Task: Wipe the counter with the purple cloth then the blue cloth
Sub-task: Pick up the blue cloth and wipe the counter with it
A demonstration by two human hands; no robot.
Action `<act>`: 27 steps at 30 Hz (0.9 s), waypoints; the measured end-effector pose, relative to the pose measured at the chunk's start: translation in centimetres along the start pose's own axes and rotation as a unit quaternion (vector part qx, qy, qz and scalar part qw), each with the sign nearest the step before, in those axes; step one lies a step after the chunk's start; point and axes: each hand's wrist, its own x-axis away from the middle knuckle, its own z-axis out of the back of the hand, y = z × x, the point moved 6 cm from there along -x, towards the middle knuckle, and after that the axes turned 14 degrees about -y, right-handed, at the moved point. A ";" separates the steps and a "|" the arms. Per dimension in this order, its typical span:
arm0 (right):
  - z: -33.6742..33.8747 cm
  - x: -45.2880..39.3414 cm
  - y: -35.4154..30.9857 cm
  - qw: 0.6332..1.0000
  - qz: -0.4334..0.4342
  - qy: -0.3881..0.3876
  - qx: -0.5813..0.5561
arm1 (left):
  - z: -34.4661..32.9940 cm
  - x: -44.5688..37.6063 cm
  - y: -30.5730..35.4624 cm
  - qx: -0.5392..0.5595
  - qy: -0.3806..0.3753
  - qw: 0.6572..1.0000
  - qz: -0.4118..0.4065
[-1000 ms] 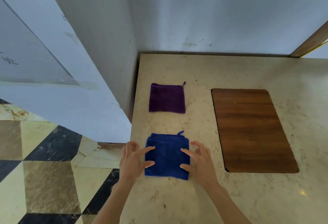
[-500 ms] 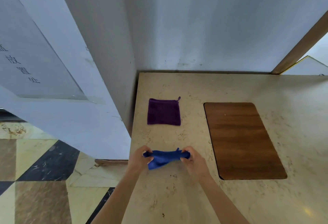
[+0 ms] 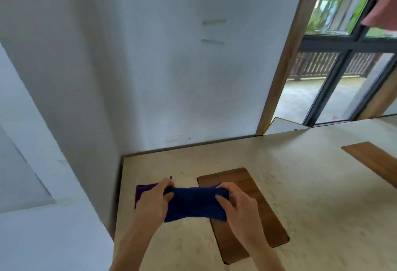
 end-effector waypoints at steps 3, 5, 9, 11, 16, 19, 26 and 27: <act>5.2 1.7 0.0 0.999 -0.003 0.045 0.011 | -1.3 0.1 5.0 -0.040 0.019 0.999 -0.031; 9.0 3.2 0.6 0.998 -0.006 0.066 -0.003 | -2.6 0.5 8.8 -0.042 0.030 0.995 -0.081; 17.0 7.2 3.0 0.993 -0.008 0.117 -0.034 | -7.0 1.6 16.7 0.003 0.017 0.986 -0.167; 21.0 9.5 4.6 0.988 -0.007 0.143 -0.060 | -10.4 2.2 20.1 0.106 0.000 0.975 -0.196; 30.5 15.8 9.9 0.972 0.001 0.201 -0.119 | -20.7 4.4 27.7 0.225 -0.050 0.938 -0.258; 35.4 18.8 13.3 0.971 0.003 0.206 -0.119 | -25.8 4.5 31.0 0.222 -0.077 0.938 -0.254; 43.6 21.7 20.3 0.974 -0.012 0.171 -0.149 | -33.9 4.2 37.5 0.239 -0.087 0.935 -0.247; 44.3 21.6 21.2 0.973 -0.015 0.168 -0.155 | -34.6 3.8 38.2 0.236 -0.089 0.936 -0.244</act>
